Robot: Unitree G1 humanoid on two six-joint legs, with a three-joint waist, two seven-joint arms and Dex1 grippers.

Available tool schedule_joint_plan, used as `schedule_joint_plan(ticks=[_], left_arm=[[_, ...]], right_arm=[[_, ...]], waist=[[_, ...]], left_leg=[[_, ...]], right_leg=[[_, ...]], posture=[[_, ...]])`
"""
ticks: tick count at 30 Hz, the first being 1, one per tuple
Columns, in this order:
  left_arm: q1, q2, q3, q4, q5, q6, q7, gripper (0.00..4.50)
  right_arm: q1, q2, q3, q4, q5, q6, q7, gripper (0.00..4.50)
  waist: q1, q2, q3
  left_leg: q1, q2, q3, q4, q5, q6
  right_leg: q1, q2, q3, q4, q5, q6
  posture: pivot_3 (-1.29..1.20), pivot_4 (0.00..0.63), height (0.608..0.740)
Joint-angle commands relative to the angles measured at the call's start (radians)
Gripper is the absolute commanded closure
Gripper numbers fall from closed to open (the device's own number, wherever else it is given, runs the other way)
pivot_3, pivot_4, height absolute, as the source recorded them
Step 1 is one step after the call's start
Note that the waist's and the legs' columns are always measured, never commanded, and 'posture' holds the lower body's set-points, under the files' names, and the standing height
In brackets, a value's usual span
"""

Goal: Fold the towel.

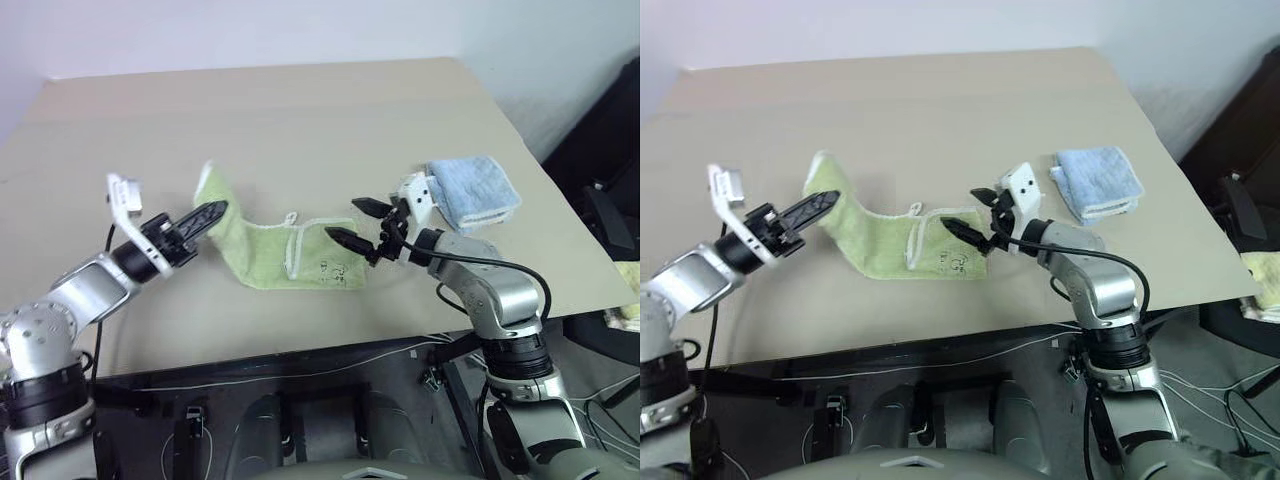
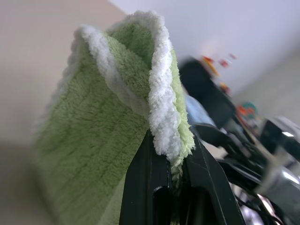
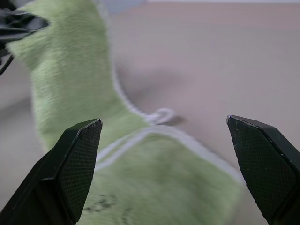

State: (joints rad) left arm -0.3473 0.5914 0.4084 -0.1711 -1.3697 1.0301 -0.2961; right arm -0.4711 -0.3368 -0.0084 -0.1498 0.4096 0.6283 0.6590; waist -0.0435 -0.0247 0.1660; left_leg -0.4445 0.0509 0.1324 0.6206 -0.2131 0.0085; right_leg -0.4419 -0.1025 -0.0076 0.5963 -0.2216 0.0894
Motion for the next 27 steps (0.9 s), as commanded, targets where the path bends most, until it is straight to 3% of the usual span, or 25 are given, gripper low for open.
schedule_joint_plan(ticks=[1, 6, 17, 27], left_arm=[[-0.042, 0.038, -0.058, 0.016, 0.017, 0.043, -0.082, 4.49], [-0.169, 0.057, -0.145, 0.117, 0.039, 0.121, -0.165, 4.49], [-0.337, -0.012, -0.376, 0.237, 0.289, 0.113, -0.376, 4.49], [-0.377, -0.075, -0.426, 0.271, 0.413, 0.093, -0.501, 4.49]], right_arm=[[0.026, -0.033, -0.053, -0.024, 0.001, -0.02, -0.028, 0.0], [0.04, -0.053, -0.075, -0.05, 0.006, -0.022, -0.054, 0.0], [0.063, -0.064, -0.115, -0.085, 0.021, -0.002, -0.116, 0.0], [0.088, -0.084, -0.118, -0.134, 0.032, 0.041, -0.138, 0.0]], waist=[[-0.002, 0.0, 0.0], [0.001, 0.0, 0.0], [0.004, 0.0, 0.0], [0.004, 0.0, 0.0]], left_leg=[[0.0, 0.0, 0.0, 0.0, 0.0, 0.0], [0.0, 0.001, 0.001, 0.003, 0.002, 0.002], [0.0, 0.001, -0.001, 0.009, 0.002, 0.003], [0.0, 0.001, -0.001, 0.01, 0.002, 0.003]], right_leg=[[0.0, 0.001, 0.0, 0.0, 0.0, 0.0], [0.0, 0.005, -0.001, 0.003, 0.0, 0.001], [0.004, 0.005, -0.001, 0.003, 0.0, 0.002], [0.004, 0.005, -0.001, 0.004, 0.0, 0.002]], posture=[[0.0, 0.15, 0.74], [0.0, 0.15, 0.74], [0.0, 0.15, 0.74], [0.0, 0.15, 0.74]])
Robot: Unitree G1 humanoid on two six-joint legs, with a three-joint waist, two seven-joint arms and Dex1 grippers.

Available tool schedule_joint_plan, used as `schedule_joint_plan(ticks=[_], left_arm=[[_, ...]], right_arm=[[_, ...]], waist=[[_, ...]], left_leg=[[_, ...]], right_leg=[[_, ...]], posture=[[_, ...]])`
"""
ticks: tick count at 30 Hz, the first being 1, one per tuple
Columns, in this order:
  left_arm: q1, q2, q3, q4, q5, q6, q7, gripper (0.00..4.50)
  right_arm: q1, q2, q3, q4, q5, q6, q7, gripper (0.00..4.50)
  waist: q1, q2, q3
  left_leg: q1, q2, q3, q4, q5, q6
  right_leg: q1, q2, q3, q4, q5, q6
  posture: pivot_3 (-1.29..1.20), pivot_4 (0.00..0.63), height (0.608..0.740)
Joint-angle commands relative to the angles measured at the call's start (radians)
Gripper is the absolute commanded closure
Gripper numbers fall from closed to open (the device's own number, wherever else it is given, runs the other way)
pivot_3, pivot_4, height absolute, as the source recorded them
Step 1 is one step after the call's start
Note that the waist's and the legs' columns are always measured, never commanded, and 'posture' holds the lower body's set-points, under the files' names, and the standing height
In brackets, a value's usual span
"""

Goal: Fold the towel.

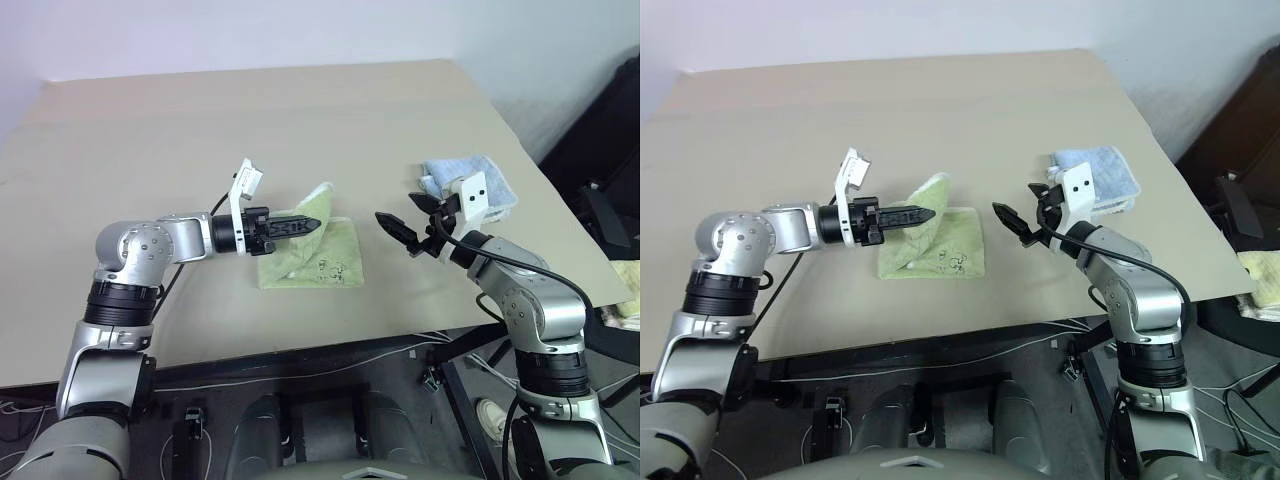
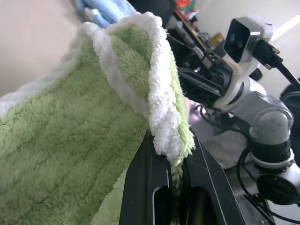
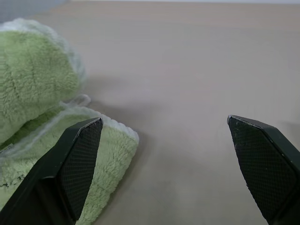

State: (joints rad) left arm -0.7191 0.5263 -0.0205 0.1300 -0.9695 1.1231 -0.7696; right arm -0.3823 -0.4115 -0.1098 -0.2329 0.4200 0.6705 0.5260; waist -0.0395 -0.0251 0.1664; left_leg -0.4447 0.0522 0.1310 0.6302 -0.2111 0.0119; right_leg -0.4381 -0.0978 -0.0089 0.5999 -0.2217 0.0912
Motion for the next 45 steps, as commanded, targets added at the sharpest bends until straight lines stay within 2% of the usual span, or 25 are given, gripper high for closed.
schedule_joint_plan(ticks=[1, 16, 20, 28, 30, 39, 40, 41, 45], left_arm=[[-0.002, -0.015, 0.003, -0.035, 0.016, 0.002, -0.032, 4.49], [-0.011, -0.047, -0.013, -0.018, 0.145, -0.032, -0.108, 4.49], [-0.008, -0.051, -0.017, -0.024, 0.155, -0.015, -0.125, 3.34], [-0.021, -0.058, -0.018, -0.035, 0.188, -0.054, -0.159, 0.48], [-0.02, -0.058, 0.002, -0.043, 0.176, -0.058, -0.169, 0.04], [0.024, 0.048, 0.105, -0.058, 0.24, -0.265, -0.23, 0.04], [0.029, 0.055, 0.116, -0.053, 0.25, -0.295, -0.227, 0.0], [0.028, 0.06, 0.129, -0.049, 0.25, -0.297, -0.216, 0.19], [0.063, 0.1, 0.177, -0.086, 0.184, -0.248, -0.263, 1.25]], right_arm=[[0.0, -0.008, -0.017, -0.053, 0.022, 0.001, -0.007, 0.0], [-0.019, -0.014, -0.028, -0.032, 0.012, -0.004, -0.035, 0.0], [-0.008, -0.006, -0.025, -0.03, 0.007, -0.011, -0.045, 0.0], [0.002, -0.001, -0.018, -0.03, 0.004, -0.018, -0.051, 0.0], [-0.001, -0.003, -0.023, -0.025, 0.006, -0.02, -0.05, 0.0], [-0.029, 0.02, -0.051, -0.096, 0.166, 0.132, -0.043, 0.0], [-0.038, 0.033, -0.048, -0.108, 0.188, 0.142, -0.045, 0.38], [-0.051, 0.052, -0.049, -0.12, 0.219, 0.153, -0.049, 0.59], [-0.093, 0.107, -0.021, -0.143, 0.265, 0.179, -0.071, 1.91]], waist=[[0.0, 0.0, 0.0], [0.001, 0.0, 0.0], [0.002, 0.0, 0.0], [0.002, 0.0, 0.0], [0.002, 0.0, 0.0], [-0.003, 0.0, 0.0], [-0.004, 0.0, 0.0], [-0.004, 0.0, 0.0], [-0.004, 0.0, 0.0]], left_leg=[[0.0, 0.0, 0.0, 0.0, 0.0, 0.0], [0.0, 0.0, 0.0, 0.002, 0.0, 0.0], [0.0, 0.0, 0.0, 0.002, 0.0, 0.0], [0.0, 0.0, -0.001, 0.003, 0.0, 0.0], [0.0, 0.0, -0.001, 0.003, 0.0, 0.0], [0.002, 0.0, -0.001, 0.005, 0.0, 0.0], [0.002, 0.001, -0.001, 0.005, 0.0, 0.0], [0.002, 0.001, -0.001, 0.006, 0.0, 0.0], [0.001, 0.001, -0.001, 0.008, 0.0, 0.0]], right_leg=[[0.0, 0.0, 0.0, 0.0, 0.0, 0.0], [0.0, 0.0, 0.0, 0.002, 0.0, 0.001], [0.0, 0.0, 0.0, 0.002, 0.001, 0.002], [0.0, 0.0, 0.0, 0.004, 0.001, 0.002], [0.0, 0.0, 0.0, 0.005, 0.0, 0.002], [-0.001, 0.0, 0.0, 0.011, -0.001, 0.002], [-0.001, 0.0, 0.001, 0.012, -0.001, 0.002], [-0.001, 0.0, 0.001, 0.013, -0.001, 0.002], [-0.001, 0.0, 0.001, 0.014, -0.001, 0.002]], posture=[[0.0, 0.15, 0.74], [0.0, 0.15, 0.74], [0.0, 0.15, 0.74], [0.0, 0.15, 0.74], [0.0, 0.15, 0.74], [0.0, 0.15, 0.74], [0.0, 0.15, 0.74], [0.0, 0.15, 0.74], [0.0, 0.15, 0.74]])
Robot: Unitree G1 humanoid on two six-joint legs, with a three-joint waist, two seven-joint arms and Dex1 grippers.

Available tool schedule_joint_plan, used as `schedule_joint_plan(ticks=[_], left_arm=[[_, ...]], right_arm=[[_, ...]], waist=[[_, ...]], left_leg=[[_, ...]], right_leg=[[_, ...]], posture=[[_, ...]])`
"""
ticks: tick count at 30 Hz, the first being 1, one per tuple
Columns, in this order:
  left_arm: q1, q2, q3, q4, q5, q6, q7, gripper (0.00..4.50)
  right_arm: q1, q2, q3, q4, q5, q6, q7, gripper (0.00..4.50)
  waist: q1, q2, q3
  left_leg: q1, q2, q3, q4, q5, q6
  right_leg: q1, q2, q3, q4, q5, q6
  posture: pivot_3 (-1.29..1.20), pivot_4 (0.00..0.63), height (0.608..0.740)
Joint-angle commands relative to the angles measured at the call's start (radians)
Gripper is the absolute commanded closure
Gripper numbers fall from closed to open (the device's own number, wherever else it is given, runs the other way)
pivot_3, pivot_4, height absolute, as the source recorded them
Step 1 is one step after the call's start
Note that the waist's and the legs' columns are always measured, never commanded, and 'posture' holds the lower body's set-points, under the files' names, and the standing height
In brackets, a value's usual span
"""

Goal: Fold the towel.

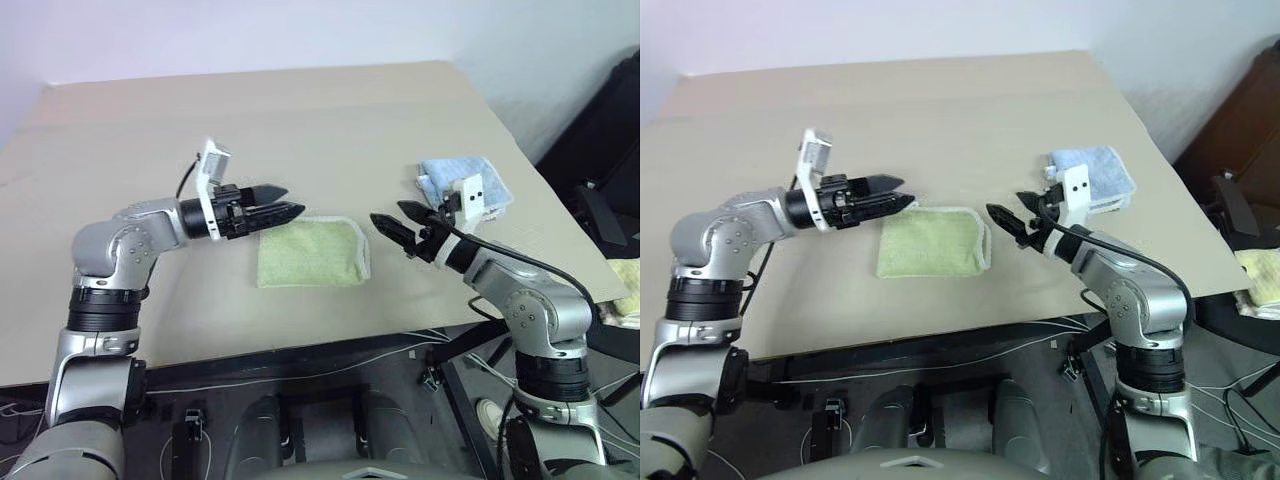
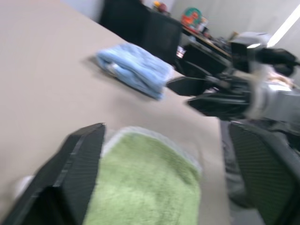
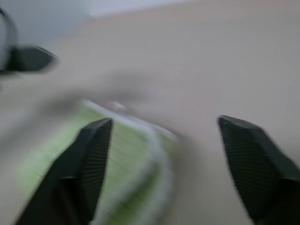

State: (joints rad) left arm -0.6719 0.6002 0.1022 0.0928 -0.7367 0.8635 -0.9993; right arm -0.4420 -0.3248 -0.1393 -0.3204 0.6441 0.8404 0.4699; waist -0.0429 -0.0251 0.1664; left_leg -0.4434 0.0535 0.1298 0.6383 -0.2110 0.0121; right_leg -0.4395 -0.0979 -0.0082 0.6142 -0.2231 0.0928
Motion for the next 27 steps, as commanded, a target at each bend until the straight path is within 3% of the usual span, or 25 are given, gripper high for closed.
schedule_joint_plan(ticks=[1, 7, 9, 20, 27], left_arm=[[0.024, 0.029, 0.058, -0.052, -0.049, 0.007, -0.032, 1.57], [0.094, 0.02, -0.044, -0.095, 0.06, -0.124, -0.07, 3.63], [0.104, -0.005, -0.066, -0.092, 0.088, -0.173, -0.068, 4.26], [0.139, -0.147, -0.17, 0.121, 0.279, -0.603, -0.197, 4.26], [0.204, -0.235, -0.173, 0.388, 0.337, -0.694, -0.208, 4.26]], right_arm=[[-0.041, 0.029, 0.022, -0.055, 0.043, 0.01, -0.016, 2.28], [-0.12, 0.085, 0.08, 0.099, -0.01, -0.056, -0.006, 4.34], [-0.137, 0.09, 0.099, 0.143, -0.015, -0.071, 0.025, 4.5], [-0.156, 0.143, 0.172, 0.411, -0.077, -0.166, 0.148, 4.5], [-0.149, 0.22, 0.171, 0.654, -0.154, -0.317, 0.178, 4.5]], waist=[[0.0, 0.0, 0.0], [0.003, 0.0, 0.0], [0.004, 0.0, 0.0], [-0.001, 0.0, 0.0], [0.0, 0.0, 0.0]], left_leg=[[0.0, 0.0, 0.0, 0.0, 0.0, 0.0], [0.0, 0.0, 0.0, 0.001, 0.0, 0.0], [-0.001, 0.0, 0.0, 0.002, 0.0, 0.0], [-0.001, 0.0, 0.0, 0.002, 0.0, 0.0], [-0.002, 0.0, 0.0, 0.004, -0.001, 0.001]], right_leg=[[0.0, 0.0, 0.0, 0.0, 0.0, 0.0], [0.0, 0.0, 0.0, 0.0, 0.0, 0.0], [0.001, 0.0, 0.0, 0.0, 0.0, -0.001], [0.0, 0.0, 0.0, 0.0, 0.0, -0.001], [0.0, 0.0, 0.0, 0.001, 0.0, 0.0]], posture=[[0.0, 0.15, 0.74], [0.0, 0.15, 0.74], [0.0, 0.15, 0.74], [0.0, 0.15, 0.74], [0.0, 0.15, 0.74]])
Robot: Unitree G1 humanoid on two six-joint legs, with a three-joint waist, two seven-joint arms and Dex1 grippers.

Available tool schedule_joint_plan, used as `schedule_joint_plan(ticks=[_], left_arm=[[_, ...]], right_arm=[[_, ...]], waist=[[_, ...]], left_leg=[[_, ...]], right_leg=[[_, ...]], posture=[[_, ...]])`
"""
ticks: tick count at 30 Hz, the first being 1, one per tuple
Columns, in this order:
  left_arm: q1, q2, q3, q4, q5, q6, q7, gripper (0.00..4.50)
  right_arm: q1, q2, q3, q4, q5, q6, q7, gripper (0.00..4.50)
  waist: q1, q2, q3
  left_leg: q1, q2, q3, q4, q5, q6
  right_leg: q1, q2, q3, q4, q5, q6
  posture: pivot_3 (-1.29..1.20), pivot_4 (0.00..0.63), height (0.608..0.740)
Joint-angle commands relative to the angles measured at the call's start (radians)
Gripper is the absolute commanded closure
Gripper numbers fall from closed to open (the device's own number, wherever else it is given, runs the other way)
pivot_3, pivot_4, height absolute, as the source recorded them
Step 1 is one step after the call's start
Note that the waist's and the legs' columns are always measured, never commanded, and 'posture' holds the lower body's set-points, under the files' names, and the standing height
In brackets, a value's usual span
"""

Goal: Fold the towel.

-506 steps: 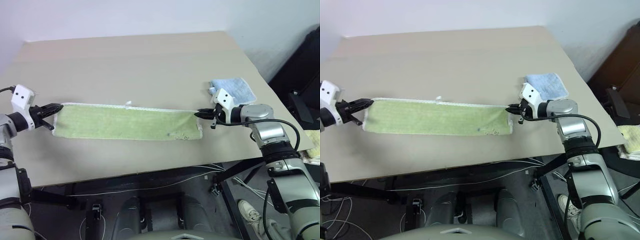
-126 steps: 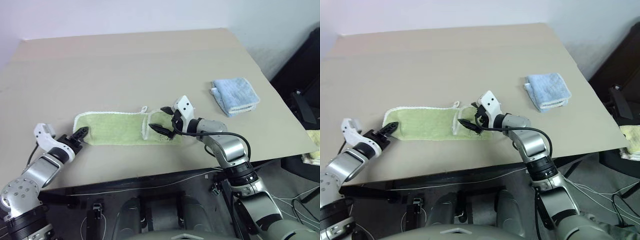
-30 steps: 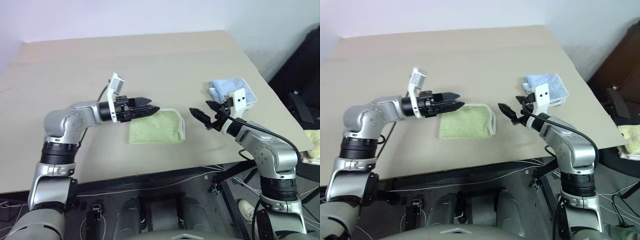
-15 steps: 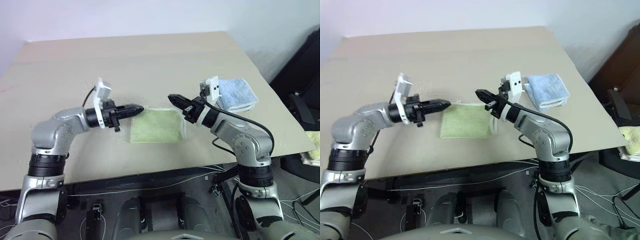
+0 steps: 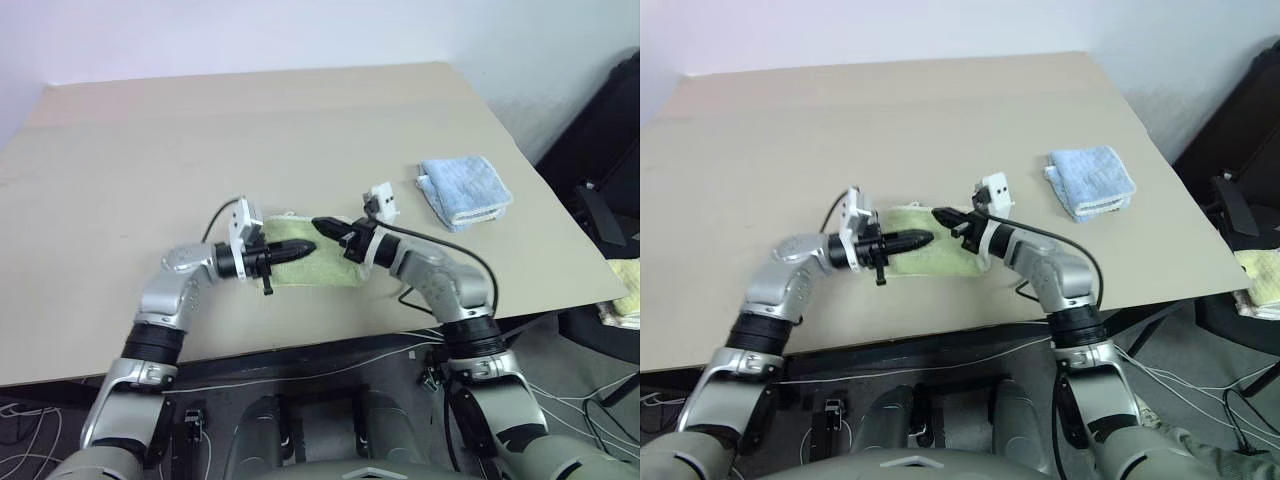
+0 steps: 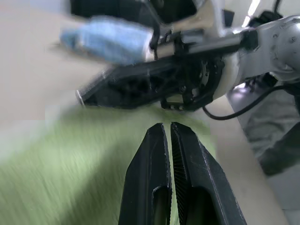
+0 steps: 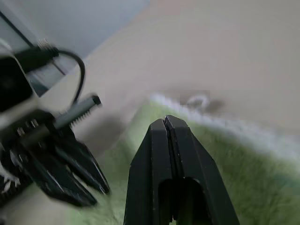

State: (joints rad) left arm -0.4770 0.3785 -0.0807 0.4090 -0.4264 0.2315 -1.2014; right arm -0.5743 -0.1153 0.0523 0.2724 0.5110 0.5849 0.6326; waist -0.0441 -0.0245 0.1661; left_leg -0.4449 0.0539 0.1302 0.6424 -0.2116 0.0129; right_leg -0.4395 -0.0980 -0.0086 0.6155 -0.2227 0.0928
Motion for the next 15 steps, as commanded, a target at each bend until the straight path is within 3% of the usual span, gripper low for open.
schedule_joint_plan(ticks=[1, 9, 15], left_arm=[[0.014, -0.023, 0.019, 0.096, 0.03, -0.084, 0.0, 4.26], [0.019, -0.038, 0.034, 0.141, 0.059, -0.161, 0.029, 4.26], [0.031, -0.015, 0.04, 0.08, 0.047, -0.144, 0.005, 4.26]], right_arm=[[-0.02, 0.011, -0.026, 0.097, -0.031, -0.081, 0.019, 4.5], [-0.033, -0.026, -0.005, 0.235, -0.115, -0.125, 0.064, 4.5], [-0.064, -0.031, -0.004, 0.206, -0.14, -0.141, 0.078, 4.5]], waist=[[0.001, 0.0, 0.0], [0.0, 0.003, -0.005], [-0.001, 0.004, -0.007]], left_leg=[[0.0, 0.0, 0.0, 0.001, 0.0, 0.0], [0.01, 0.005, -0.002, 0.004, -0.003, -0.002], [0.012, 0.007, -0.002, 0.003, -0.003, -0.003]], right_leg=[[0.001, 0.0, 0.0, 0.0, 0.0, 0.0], [0.012, 0.0, -0.001, 0.0, 0.0, -0.002], [0.012, 0.0, -0.001, -0.001, 0.0, -0.002]], posture=[[0.0, 0.15, 0.74], [0.0, 0.15, 0.74], [0.0, 0.15, 0.74]])
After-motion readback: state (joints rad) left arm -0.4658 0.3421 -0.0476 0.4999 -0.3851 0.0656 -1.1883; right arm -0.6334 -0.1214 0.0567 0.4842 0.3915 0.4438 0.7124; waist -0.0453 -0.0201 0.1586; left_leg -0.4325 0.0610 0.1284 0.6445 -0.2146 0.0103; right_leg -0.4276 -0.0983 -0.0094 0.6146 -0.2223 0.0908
